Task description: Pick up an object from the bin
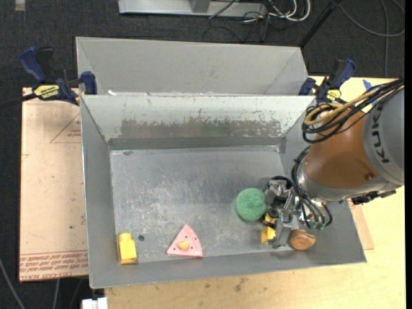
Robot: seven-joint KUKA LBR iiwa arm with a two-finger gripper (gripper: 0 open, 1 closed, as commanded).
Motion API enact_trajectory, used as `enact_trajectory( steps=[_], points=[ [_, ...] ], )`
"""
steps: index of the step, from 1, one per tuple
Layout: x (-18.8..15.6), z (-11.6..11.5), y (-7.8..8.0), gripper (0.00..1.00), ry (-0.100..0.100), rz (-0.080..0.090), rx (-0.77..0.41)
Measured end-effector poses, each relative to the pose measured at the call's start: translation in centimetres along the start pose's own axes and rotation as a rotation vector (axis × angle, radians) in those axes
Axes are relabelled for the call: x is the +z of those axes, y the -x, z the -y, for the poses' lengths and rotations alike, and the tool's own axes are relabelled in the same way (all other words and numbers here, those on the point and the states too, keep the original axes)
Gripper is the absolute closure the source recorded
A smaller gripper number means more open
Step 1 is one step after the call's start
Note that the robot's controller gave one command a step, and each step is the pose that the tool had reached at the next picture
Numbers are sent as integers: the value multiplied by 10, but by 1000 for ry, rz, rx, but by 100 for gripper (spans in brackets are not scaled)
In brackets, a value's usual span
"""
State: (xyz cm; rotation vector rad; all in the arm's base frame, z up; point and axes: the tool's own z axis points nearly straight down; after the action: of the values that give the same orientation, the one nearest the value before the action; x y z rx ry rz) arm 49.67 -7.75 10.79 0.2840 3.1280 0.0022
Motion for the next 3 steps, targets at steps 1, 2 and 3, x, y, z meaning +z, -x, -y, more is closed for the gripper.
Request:
enact_trajectory(
  steps=[1,2,3],
  points=[
    [4,-2,-3,0,0,0,60],
    [33,-30,-2,0,-2,5,11],
    [37,-35,45,0,0,0,-5]
  ],
)
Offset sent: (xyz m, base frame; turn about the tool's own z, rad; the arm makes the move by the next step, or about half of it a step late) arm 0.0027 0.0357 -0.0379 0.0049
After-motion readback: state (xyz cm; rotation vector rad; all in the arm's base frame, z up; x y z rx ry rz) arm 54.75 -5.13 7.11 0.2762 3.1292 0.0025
